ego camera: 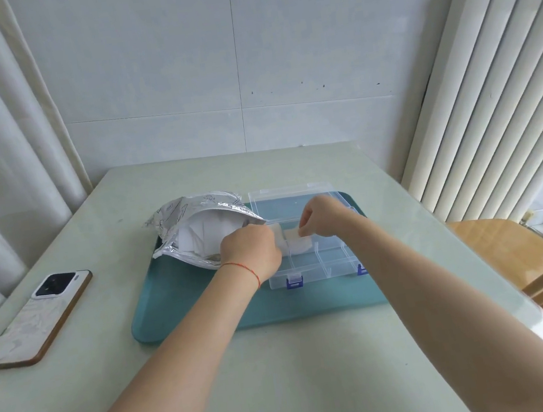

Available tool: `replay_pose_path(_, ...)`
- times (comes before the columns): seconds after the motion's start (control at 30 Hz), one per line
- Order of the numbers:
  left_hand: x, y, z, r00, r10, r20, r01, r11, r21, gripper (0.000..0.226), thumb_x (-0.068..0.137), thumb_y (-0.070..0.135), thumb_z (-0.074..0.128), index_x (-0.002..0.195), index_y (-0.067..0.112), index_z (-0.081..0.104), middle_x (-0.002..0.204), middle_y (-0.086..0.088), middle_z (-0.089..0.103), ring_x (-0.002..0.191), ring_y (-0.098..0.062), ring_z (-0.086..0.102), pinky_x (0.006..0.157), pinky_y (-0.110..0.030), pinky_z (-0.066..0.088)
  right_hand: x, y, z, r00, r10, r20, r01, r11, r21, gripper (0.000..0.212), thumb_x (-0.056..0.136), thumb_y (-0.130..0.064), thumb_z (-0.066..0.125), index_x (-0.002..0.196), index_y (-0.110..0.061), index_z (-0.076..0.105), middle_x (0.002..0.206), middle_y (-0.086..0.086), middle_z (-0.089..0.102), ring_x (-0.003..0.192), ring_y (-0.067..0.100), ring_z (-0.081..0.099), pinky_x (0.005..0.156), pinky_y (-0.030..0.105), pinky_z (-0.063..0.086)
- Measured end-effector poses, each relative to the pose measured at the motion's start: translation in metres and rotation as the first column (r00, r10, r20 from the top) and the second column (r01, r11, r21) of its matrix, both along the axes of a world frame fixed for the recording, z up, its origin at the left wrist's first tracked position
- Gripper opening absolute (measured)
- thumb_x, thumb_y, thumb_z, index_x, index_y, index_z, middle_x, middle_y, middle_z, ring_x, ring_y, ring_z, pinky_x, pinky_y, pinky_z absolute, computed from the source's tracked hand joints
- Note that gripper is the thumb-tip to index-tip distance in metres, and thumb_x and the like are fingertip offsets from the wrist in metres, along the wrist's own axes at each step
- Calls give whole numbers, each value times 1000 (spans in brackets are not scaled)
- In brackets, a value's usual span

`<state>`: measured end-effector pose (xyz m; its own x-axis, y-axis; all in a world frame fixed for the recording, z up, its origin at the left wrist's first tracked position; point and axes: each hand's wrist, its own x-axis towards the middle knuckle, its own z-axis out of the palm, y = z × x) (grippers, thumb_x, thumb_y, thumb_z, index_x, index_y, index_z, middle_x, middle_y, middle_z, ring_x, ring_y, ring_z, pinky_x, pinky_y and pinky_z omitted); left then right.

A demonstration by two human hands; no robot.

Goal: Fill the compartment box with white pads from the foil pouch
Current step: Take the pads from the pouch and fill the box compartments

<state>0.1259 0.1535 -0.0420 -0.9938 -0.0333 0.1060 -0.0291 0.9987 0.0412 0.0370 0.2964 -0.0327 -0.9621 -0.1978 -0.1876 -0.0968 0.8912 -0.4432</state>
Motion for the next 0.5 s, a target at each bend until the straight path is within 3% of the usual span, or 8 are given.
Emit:
replay_pose_path(0.1,0,0,-3,1000,0,-15,0,1000,14,23,91,17,47,104,10,65,114,-12,61,99,-29,62,70,-28,36,-3,-5,-8,999,-6,-54,11,996,93,21,83,-25,74,97,-9,71,95,4,71,90,23,66,72,29,51)
replay_pose_path(0.2,0,0,-7,998,-6,-67,9,999,38,27,91,16,47,113,14,64,118,-10,60,102,-28,62,71,-29,35,0,-6,-4,994,0,-110,17,988,155,21,81,-23,72,98,-11,69,94,3,71,83,21,65,67,28,47)
replay_pose_path(0.27,0,-2,-8,994,-16,-112,24,997,72,30,91,16,46,117,16,62,118,-9,62,102,-29,62,72,-29,38,3,-8,2,991,-8,-136,24,993,111,9,79,-16,68,85,-9,70,76,3,64,69,22,56,59,25,41)
replay_pose_path(0.33,2,-3,-8,986,-22,-164,43,991,126,27,91,20,46,113,16,62,111,-7,65,97,-30,63,72,-30,42,7,-11,8,981,-47,-190,53,998,26,13,78,-12,61,69,-3,64,63,5,50,63,23,43,53,23,31)
replay_pose_path(0.43,13,-11,-4,959,9,-285,60,970,234,18,91,26,48,94,17,63,85,-3,67,80,-28,61,61,-29,40,19,-17,23,964,-59,-258,23,990,-139,25,83,-17,57,82,5,69,73,23,61,60,20,43,53,25,34)
replay_pose_path(0.5,20,-23,-2,923,74,-377,34,962,272,17,90,29,52,85,18,64,76,-3,65,70,-27,55,56,-28,35,35,-26,33,962,-10,-273,-51,975,-217,27,86,-22,56,74,-4,73,79,18,71,56,20,49,53,25,40)
